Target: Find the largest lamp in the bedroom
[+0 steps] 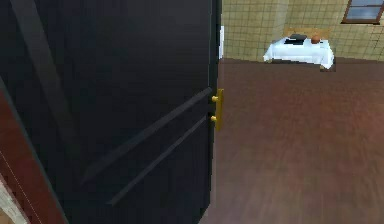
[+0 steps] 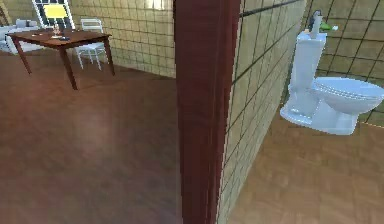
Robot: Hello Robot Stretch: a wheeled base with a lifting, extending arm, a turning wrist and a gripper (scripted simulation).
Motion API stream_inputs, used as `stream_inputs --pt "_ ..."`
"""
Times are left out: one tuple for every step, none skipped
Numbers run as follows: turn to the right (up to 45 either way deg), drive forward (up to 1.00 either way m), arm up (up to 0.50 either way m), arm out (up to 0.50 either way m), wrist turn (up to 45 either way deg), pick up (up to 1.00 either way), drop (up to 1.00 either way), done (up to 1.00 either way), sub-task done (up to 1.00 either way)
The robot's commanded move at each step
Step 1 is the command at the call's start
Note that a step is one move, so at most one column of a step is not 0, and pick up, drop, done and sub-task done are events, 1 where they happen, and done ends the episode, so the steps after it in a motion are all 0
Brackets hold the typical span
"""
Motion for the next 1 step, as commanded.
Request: stream_inputs --pt "33.0 0.00 0.00 0.00 0.0 0.00 0.00 0.00 0.00"
